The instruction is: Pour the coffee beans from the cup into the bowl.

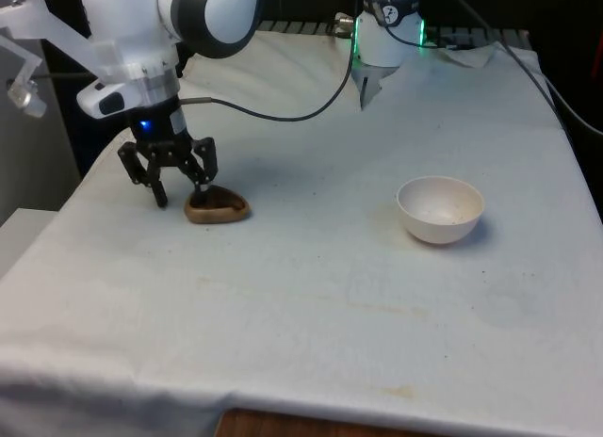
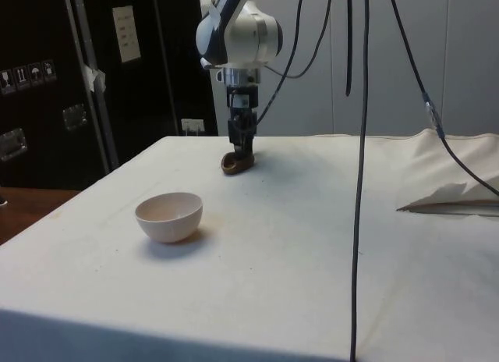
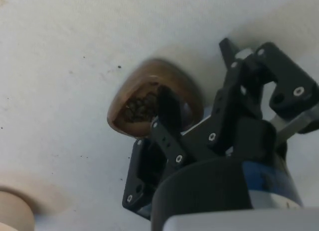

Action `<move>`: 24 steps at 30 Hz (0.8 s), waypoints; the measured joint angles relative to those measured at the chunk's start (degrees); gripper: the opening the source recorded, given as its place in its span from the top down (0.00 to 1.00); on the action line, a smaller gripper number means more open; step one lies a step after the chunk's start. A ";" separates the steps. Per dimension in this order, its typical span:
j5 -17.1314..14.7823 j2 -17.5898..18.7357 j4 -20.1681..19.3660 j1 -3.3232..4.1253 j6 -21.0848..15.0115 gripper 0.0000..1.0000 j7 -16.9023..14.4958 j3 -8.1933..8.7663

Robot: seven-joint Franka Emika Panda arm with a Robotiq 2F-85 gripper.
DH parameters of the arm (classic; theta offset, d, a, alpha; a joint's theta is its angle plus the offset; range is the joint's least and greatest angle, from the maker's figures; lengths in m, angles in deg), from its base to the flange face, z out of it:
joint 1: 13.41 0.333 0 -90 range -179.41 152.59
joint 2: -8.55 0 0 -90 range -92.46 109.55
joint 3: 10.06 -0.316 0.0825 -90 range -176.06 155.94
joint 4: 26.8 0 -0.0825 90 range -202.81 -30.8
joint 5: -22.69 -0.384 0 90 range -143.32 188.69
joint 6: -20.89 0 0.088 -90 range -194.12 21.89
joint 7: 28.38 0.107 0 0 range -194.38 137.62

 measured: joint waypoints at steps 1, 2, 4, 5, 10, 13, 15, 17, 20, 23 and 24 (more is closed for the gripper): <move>0.00 0.00 0.00 0.00 0.00 0.42 0.00 0.00; 0.00 0.00 0.00 0.00 0.00 0.48 0.00 0.00; 0.00 0.00 0.00 0.06 0.00 0.59 0.00 0.00; -0.06 0.00 0.00 0.06 0.00 0.70 0.00 0.00; -0.11 -0.11 0.00 0.06 0.06 0.91 0.00 0.00; -0.11 -0.17 0.00 0.06 0.11 1.00 0.00 0.06; -0.11 -0.17 0.00 0.06 0.11 1.00 0.00 0.06; -0.11 -0.17 0.00 0.06 0.11 1.00 0.00 0.06; -0.11 -0.17 0.00 0.06 0.11 1.00 0.00 0.06; -0.11 -0.17 0.00 0.06 0.11 1.00 -0.06 0.06; -0.11 -0.17 0.00 0.06 0.11 1.00 -0.06 0.06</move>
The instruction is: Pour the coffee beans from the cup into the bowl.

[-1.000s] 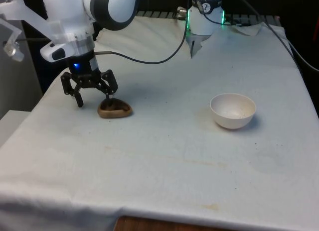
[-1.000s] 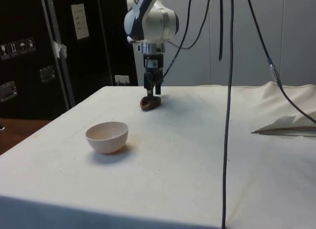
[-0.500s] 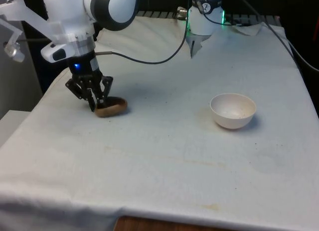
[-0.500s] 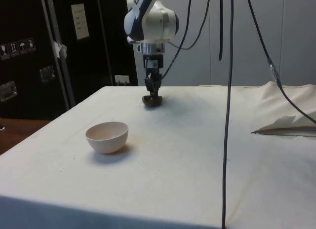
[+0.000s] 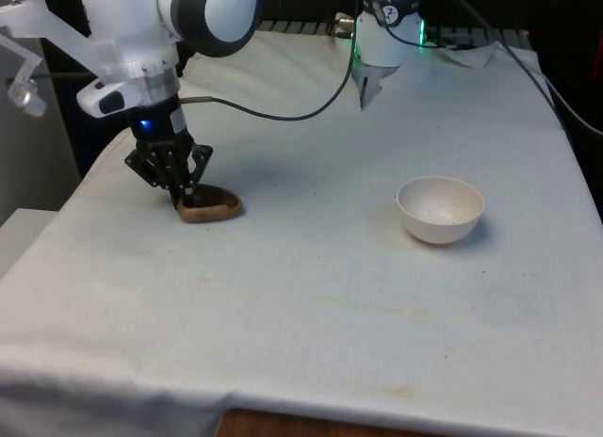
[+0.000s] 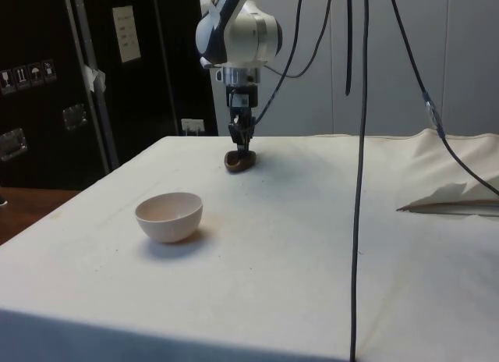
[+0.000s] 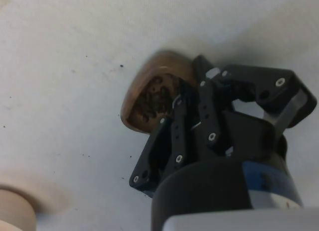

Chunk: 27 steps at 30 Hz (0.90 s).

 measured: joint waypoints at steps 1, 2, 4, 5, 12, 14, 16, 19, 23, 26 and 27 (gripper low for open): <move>0.00 0.00 0.00 0.00 0.00 1.00 0.00 0.00; 0.00 0.00 0.00 0.00 0.00 1.00 0.00 0.00; 0.00 0.00 0.06 0.00 0.00 1.00 0.00 0.00; 0.00 0.00 0.06 0.00 0.00 1.00 0.00 0.00; 0.00 -0.11 0.11 0.00 0.06 1.00 0.00 0.00; 0.00 -0.57 0.11 0.11 0.34 1.00 0.00 0.06; 0.00 -0.92 0.17 0.17 0.80 1.00 0.06 0.06; 0.00 -1.32 0.11 0.23 1.15 1.00 0.06 0.11; 0.00 -2.12 -0.11 0.40 1.60 1.00 0.29 0.11; 0.00 -2.52 -0.11 0.52 1.95 1.00 0.34 0.11; 0.00 -2.75 -0.17 0.57 2.12 1.00 0.40 0.11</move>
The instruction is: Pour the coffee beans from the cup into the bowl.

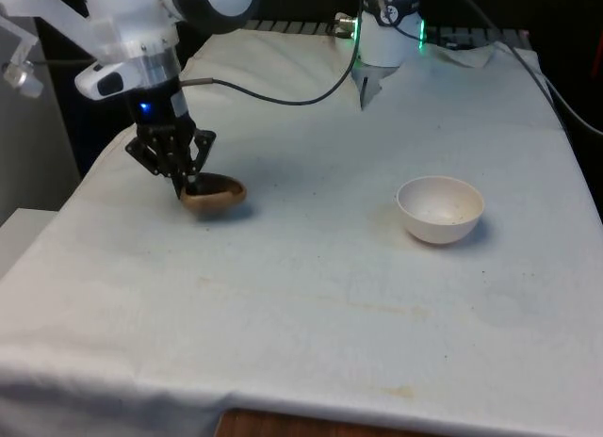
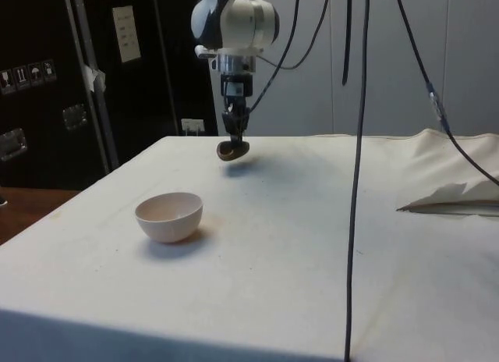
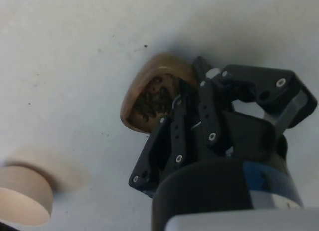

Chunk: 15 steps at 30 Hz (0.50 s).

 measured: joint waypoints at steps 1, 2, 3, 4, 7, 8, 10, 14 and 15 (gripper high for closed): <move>0.00 -0.23 -0.06 0.06 0.11 1.00 0.06 0.00; 0.06 -0.69 -0.23 0.23 0.29 1.00 0.17 0.00; 0.06 -0.92 -0.34 0.29 0.34 1.00 0.29 0.00; 0.06 -1.09 -0.40 0.40 0.46 1.00 0.40 0.00; 0.17 -1.78 -0.52 0.63 0.92 1.00 0.80 0.00; 0.17 -1.78 -0.52 0.63 0.92 1.00 0.80 0.00; 0.17 -2.23 -0.69 0.80 1.09 1.00 0.97 0.00; 0.34 -3.38 -1.26 1.49 1.26 1.00 1.60 0.00; 0.46 -3.67 -1.38 1.66 1.26 1.00 1.78 0.00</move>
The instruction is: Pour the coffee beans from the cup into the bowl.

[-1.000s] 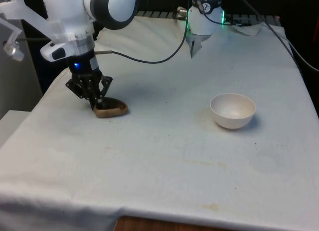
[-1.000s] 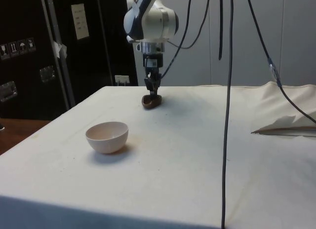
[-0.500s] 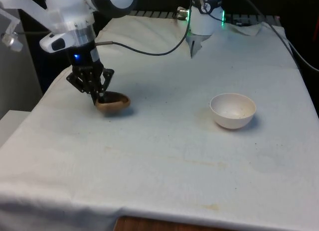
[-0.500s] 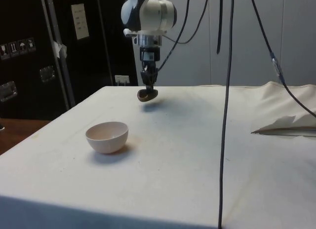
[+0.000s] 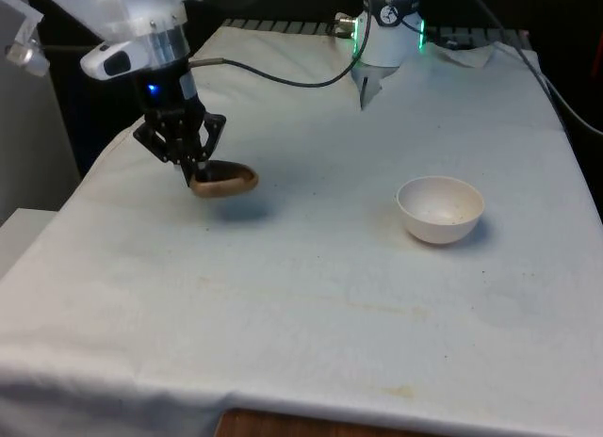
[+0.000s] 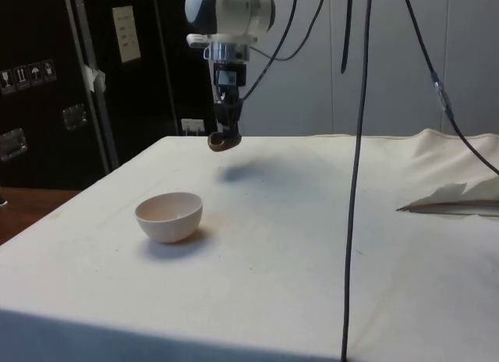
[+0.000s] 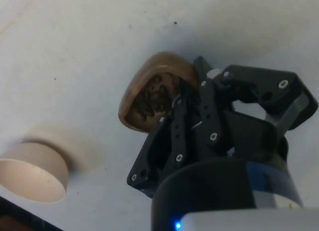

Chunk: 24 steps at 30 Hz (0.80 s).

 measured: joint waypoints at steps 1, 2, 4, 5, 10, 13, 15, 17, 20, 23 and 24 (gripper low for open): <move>0.00 0.00 0.00 0.00 0.00 1.00 0.00 0.00; 0.23 -0.34 -0.23 0.17 0.00 1.00 0.29 0.00; 1.03 -1.26 -0.69 0.74 0.00 1.00 1.26 -0.06; 1.26 -1.55 -0.86 0.92 0.00 1.00 1.55 -0.11; 2.06 -2.64 -1.38 1.66 0.00 1.00 2.69 -0.17; 2.69 -3.44 -1.83 2.23 0.00 1.00 3.50 -0.17; 3.38 -4.01 -2.01 2.64 0.00 1.00 4.24 -0.23; 4.18 -4.64 -2.18 2.98 0.00 1.00 5.10 -0.40; 5.10 -5.39 -2.52 3.50 0.00 1.00 6.13 -0.52; 6.13 -6.19 -2.81 3.84 0.00 1.00 7.10 -0.80; 6.76 -6.65 -2.98 4.13 0.00 1.00 7.79 -0.97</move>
